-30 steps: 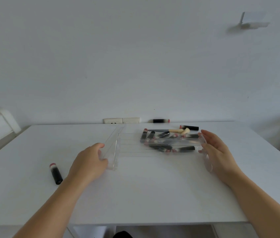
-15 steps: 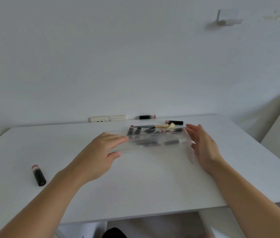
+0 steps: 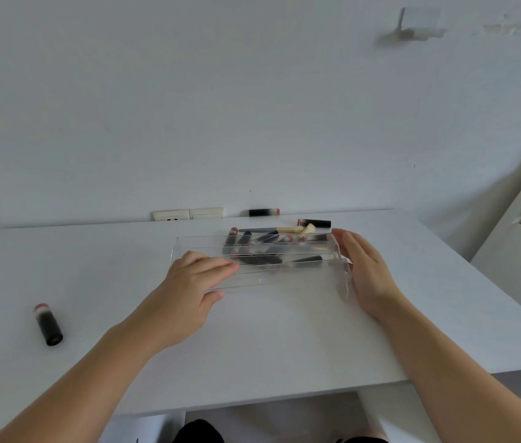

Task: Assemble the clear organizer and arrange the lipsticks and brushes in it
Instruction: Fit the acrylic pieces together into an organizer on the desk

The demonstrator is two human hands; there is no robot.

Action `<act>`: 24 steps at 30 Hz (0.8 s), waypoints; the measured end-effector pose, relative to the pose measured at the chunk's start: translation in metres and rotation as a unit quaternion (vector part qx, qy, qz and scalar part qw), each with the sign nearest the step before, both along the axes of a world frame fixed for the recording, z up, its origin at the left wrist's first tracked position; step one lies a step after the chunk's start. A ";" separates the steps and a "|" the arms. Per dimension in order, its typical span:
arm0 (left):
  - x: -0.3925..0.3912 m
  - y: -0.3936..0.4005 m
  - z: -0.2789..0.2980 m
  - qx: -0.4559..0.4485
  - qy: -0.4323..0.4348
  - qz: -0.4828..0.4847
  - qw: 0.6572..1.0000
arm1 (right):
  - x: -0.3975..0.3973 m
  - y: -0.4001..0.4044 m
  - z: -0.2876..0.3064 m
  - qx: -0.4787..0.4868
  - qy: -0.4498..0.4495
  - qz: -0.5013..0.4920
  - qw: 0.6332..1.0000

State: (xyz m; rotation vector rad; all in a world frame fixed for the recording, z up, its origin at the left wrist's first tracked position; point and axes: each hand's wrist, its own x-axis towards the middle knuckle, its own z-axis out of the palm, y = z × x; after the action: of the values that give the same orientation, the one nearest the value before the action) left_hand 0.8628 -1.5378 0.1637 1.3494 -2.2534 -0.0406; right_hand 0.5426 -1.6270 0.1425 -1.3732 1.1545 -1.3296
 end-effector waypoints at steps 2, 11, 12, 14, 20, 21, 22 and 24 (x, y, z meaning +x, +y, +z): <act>0.000 0.000 -0.003 -0.002 -0.002 -0.003 1.000 | 0.000 0.000 -0.001 0.004 0.002 0.005 1.000; 0.004 -0.004 -0.007 -0.019 -0.021 -0.006 1.000 | 0.000 -0.002 -0.003 0.019 0.005 -0.001 1.000; 0.004 -0.003 -0.008 -0.020 -0.019 -0.005 1.000 | 0.000 -0.001 -0.002 0.017 0.006 -0.001 1.000; 0.002 -0.003 -0.011 -0.022 -0.017 -0.001 1.000 | 0.001 0.001 -0.001 0.011 0.011 -0.002 1.000; 0.001 -0.002 -0.013 -0.053 -0.038 0.011 0.998 | 0.003 0.002 -0.002 -0.009 0.042 -0.004 0.999; 0.001 -0.002 -0.013 -0.055 -0.043 0.010 0.997 | 0.002 0.001 -0.003 -0.011 0.046 -0.005 0.999; 0.001 -0.002 -0.014 -0.057 -0.046 0.009 0.997 | 0.002 0.001 -0.004 -0.013 0.052 -0.004 0.999; 0.002 -0.001 -0.015 -0.060 -0.049 0.006 0.997 | 0.002 0.002 -0.003 -0.013 0.066 -0.004 0.998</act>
State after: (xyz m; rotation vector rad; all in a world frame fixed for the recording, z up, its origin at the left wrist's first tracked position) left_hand 0.8643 -1.5393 0.1489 1.3263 -2.2885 0.1659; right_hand 0.5446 -1.6247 0.1391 -1.4953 1.2341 -1.2788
